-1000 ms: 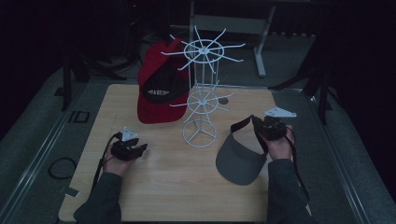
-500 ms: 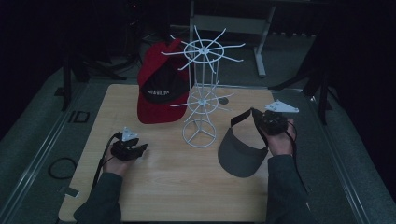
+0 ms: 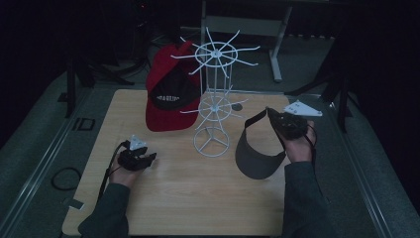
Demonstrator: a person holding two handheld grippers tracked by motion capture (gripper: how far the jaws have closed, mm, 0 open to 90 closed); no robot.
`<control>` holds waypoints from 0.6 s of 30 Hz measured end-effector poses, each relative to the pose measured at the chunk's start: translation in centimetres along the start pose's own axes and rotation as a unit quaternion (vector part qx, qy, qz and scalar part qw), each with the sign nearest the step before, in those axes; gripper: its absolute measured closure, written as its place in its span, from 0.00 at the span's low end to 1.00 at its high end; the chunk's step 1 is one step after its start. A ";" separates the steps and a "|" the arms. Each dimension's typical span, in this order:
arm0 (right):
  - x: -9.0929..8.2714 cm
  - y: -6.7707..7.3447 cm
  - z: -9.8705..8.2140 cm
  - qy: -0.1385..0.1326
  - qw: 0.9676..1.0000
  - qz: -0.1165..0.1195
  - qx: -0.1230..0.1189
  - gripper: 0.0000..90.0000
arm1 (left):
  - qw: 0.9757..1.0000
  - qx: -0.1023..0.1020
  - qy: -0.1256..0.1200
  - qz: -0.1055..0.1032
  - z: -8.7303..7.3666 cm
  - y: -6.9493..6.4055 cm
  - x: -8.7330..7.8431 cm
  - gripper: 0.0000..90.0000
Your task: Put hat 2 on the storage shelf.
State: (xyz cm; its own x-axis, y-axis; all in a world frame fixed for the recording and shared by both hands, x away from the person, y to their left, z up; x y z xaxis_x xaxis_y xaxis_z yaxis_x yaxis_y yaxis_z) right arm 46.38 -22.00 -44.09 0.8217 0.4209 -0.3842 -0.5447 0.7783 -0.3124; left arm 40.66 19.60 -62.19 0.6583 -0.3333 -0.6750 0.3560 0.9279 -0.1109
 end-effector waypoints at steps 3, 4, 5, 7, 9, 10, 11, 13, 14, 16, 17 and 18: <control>-0.4 0.1 0.6 -0.012 1.000 0.003 -0.001 0.98 | 1.000 0.000 0.001 0.000 0.0 0.0 0.0 0.59; -0.5 0.1 0.8 -0.015 1.000 0.002 -0.003 0.98 | 1.000 0.000 0.000 0.000 0.0 0.0 0.0 0.59; -0.6 0.1 1.0 -0.018 1.000 0.001 -0.004 0.98 | 1.000 0.000 0.000 0.000 0.0 0.0 0.0 0.59; -0.9 0.2 1.4 -0.023 1.000 0.001 -0.005 0.98 | 1.000 0.000 0.000 0.000 0.0 0.0 0.0 0.59; -1.1 0.4 1.6 -0.027 1.000 0.002 -0.009 0.98 | 1.000 0.001 -0.001 0.000 0.0 0.0 0.0 0.59; -1.2 0.4 1.8 -0.028 1.000 0.003 -0.011 0.98 | 1.000 0.001 -0.001 0.000 0.0 0.0 0.0 0.59; -1.3 0.5 1.9 -0.030 0.999 0.003 -0.013 0.98 | 1.000 0.002 0.000 0.001 0.0 0.0 0.0 0.59; -1.4 0.6 2.2 -0.032 0.999 0.004 -0.015 0.98 | 1.000 0.001 0.000 0.000 0.0 0.0 0.0 0.59; -1.4 0.6 2.3 -0.034 0.999 0.004 -0.016 0.98 | 1.000 0.001 0.000 0.000 0.0 0.0 0.0 0.59; -1.5 0.7 2.5 -0.034 0.999 0.004 -0.017 0.98 | 1.000 0.002 0.001 0.001 0.0 0.0 0.0 0.59; -1.5 0.7 2.6 -0.036 0.999 0.004 -0.017 0.98 | 1.000 0.003 0.001 0.001 0.0 0.0 0.0 0.59; -1.6 0.7 2.8 -0.037 0.999 0.004 -0.019 0.98 | 1.000 0.002 0.001 0.001 0.0 0.0 0.0 0.59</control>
State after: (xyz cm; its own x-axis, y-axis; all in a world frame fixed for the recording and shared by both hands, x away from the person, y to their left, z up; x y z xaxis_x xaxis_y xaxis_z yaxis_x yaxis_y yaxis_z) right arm 45.15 -20.78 -41.30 0.8269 0.4616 -0.3213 -0.5560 0.7571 -0.3430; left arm 40.66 19.57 -62.18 0.6577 -0.3318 -0.6763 0.3584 0.9275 -0.1065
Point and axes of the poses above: each handheld gripper's, and its own axes: x roughly forward along the jaws, z roughly out of its top, y roughly to its left, the point moved 9 cm from there along x, roughly forward along the jaws, and after that the axes turned 11 degrees about -x, right-handed, at the moved point
